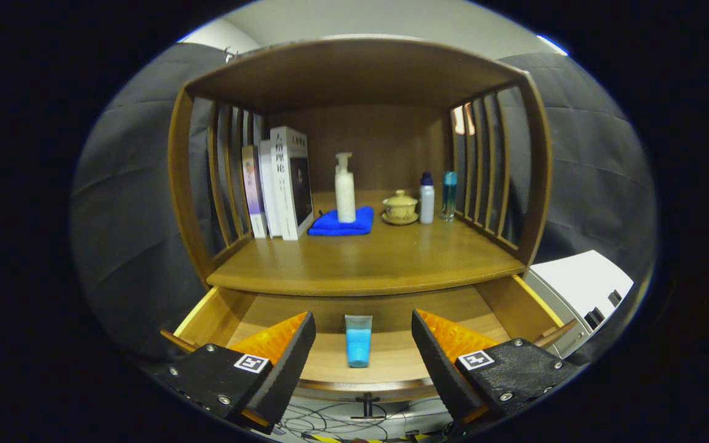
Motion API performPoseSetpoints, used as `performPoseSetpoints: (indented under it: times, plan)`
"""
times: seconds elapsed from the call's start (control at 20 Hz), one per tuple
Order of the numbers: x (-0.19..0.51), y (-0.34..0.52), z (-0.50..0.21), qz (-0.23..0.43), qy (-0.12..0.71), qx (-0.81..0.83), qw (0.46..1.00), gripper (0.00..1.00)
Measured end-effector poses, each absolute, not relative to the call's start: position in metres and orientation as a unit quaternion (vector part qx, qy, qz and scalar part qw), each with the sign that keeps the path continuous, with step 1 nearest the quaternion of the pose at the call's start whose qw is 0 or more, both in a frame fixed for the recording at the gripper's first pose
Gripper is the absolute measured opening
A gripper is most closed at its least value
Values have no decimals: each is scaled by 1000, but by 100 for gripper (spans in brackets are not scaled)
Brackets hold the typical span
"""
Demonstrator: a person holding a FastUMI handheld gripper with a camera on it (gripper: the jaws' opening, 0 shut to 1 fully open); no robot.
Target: Pull open the drawer, take out the items inside it, and place them on the countertop above the cabinet.
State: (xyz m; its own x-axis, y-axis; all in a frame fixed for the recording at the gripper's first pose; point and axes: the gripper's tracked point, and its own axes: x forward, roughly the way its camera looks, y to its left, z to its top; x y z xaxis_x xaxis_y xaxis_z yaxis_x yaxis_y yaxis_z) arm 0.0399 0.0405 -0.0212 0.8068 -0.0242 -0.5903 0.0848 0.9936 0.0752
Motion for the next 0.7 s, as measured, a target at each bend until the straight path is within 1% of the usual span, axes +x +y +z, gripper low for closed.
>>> performPoseSetpoints:
  times: [0.15, 0.35, 0.6, 0.7]
  plan:
    - [59, 51, -55, -35, 368, 52, 928, 96]
    - [62, 53, -102, -50, 457, 46, 887, 96]
    - [66, 60, -134, -57, 519, 58, 851, 96]
    - [62, 50, -143, -73, 544, 41, 835, 96]
